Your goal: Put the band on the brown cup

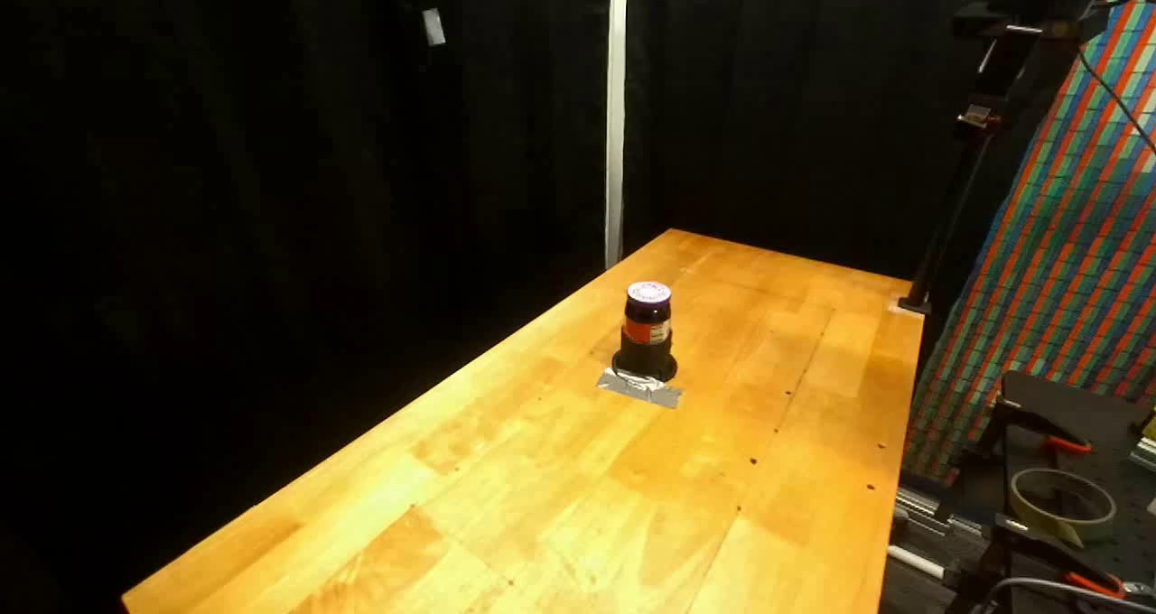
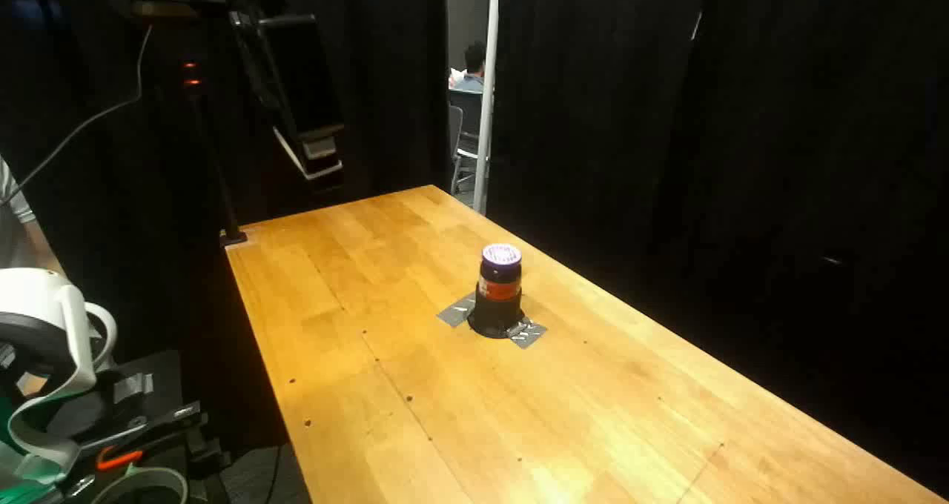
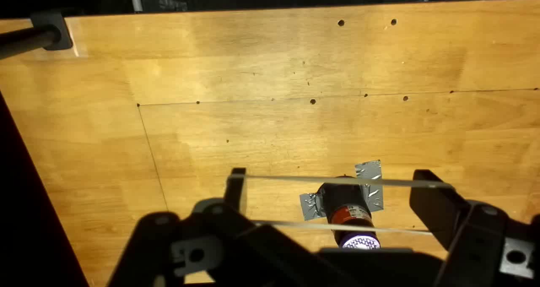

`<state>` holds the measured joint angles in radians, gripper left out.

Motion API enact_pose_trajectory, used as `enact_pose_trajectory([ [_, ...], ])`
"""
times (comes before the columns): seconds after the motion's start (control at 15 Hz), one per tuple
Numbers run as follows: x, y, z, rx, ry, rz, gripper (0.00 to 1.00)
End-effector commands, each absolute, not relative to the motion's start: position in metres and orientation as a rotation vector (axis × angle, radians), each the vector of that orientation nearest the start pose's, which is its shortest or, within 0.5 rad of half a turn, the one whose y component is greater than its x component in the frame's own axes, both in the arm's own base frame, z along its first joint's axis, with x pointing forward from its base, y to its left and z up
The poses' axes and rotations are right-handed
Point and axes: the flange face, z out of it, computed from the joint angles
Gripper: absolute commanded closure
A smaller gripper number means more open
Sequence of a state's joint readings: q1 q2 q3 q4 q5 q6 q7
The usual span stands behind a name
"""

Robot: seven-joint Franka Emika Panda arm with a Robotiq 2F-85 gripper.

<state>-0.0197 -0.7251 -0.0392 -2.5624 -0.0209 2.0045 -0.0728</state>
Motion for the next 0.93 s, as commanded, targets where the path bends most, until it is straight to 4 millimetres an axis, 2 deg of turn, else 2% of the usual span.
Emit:
enact_pose_trajectory([
  [0.0,0.349,-0.023,0.515,-3.134,-0.045,-0.269,0.00],
  [0.2,0.349,-0.023,0.519,-3.133,-0.044,-0.287,0.00],
  [0.27,0.356,-0.013,0.523,-3.155,-0.031,-0.302,0.00],
  [0.4,0.383,0.018,0.517,-3.199,-0.061,-0.240,0.00],
  [0.53,0.414,0.050,0.502,-3.244,-0.092,-0.177,0.00],
  [0.67,0.437,0.076,0.491,-3.272,-0.117,-0.117,0.00],
  [0.87,0.483,0.108,0.462,-3.286,-0.145,-0.098,0.00],
])
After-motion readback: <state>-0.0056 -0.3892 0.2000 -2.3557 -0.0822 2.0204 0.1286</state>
